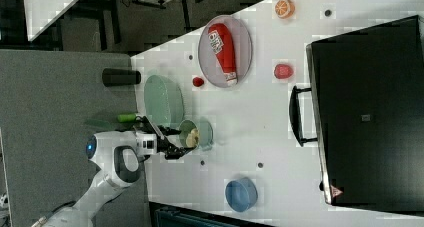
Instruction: Pick Banana and place it in mug.
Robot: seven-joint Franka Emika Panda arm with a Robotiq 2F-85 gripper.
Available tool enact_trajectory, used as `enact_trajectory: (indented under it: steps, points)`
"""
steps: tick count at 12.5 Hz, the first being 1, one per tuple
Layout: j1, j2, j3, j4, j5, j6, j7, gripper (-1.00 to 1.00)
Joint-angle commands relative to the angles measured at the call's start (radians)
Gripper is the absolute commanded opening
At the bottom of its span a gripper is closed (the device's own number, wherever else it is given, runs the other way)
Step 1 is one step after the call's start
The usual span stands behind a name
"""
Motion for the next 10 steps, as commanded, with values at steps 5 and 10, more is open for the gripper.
enact_trajectory:
  steps: [5,10]
  points:
    - [-0.014,-0.288,-0.04,0.091,-0.011,-0.249,0.027,1.0]
    - [-0.023,-0.449,-0.194,0.298,-0.009,-0.654,-0.048,1.0]
